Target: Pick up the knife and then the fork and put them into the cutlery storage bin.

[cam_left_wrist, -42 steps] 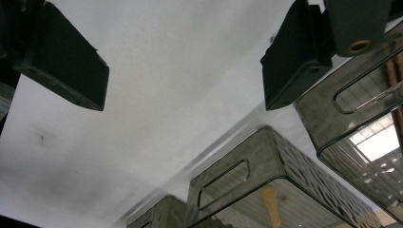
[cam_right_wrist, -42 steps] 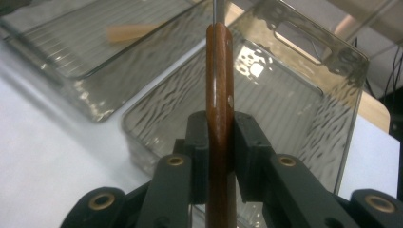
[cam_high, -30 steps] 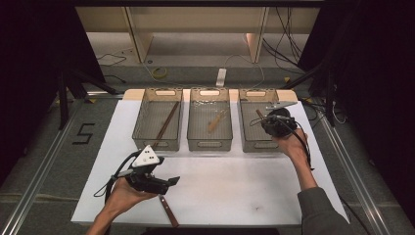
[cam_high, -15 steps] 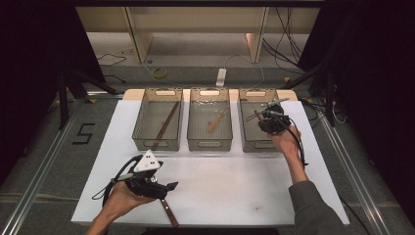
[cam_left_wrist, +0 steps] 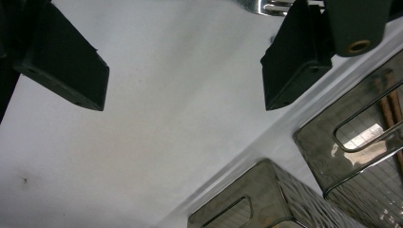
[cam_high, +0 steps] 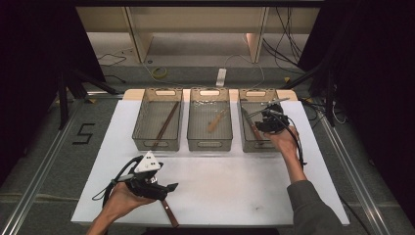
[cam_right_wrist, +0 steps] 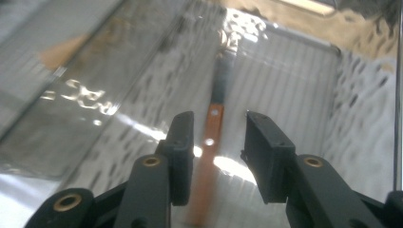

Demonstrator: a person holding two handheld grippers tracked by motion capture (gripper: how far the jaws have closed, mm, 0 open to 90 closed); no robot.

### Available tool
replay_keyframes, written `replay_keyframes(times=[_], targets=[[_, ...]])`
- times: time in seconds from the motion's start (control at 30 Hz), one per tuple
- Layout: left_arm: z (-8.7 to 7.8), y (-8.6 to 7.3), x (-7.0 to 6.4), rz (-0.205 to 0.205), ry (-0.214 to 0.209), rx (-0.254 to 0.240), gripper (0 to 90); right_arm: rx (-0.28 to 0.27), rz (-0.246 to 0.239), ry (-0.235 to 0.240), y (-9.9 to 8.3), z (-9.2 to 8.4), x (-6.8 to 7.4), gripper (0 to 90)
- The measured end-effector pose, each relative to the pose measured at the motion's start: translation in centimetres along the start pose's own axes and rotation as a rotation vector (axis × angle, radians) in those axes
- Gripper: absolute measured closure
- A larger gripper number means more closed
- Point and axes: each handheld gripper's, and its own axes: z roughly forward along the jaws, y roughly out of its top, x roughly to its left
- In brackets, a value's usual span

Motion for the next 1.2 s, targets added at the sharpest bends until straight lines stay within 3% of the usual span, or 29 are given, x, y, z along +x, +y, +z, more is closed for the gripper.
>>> replay_keyframes(times=[0.23,0.5,0.6,0.7,0.97,1.13,1.2], targets=[[0.1,0.0,0.0,0.001,0.001,0.008,15.4,-0.059,-0.043,0.033,-0.3,-2.2,0.8,53.6],[0.3,-0.1,0.0,0.023,-0.011,0.048,15.7,-0.125,-0.150,0.138,-2.2,-6.0,3.5,43.0],[0.1,0.0,0.0,0.082,0.011,0.088,15.8,-0.160,-0.147,0.196,-3.6,-7.2,4.3,39.5],[-0.2,0.1,0.0,0.108,-0.022,0.124,15.8,-0.178,-0.164,0.248,-5.2,-7.8,5.0,38.1],[-0.2,0.3,-0.7,0.169,-0.034,0.227,17.2,-0.203,-0.184,0.297,-8.3,-9.2,6.3,37.6],[-0.8,-0.1,-0.7,0.150,-0.060,0.212,30.4,-0.199,-0.188,0.305,-9.5,-9.2,6.6,38.0],[-0.8,-0.4,-0.9,0.173,-0.086,0.236,42.2,-0.191,-0.188,0.313,-10.0,-9.2,6.7,38.0]])
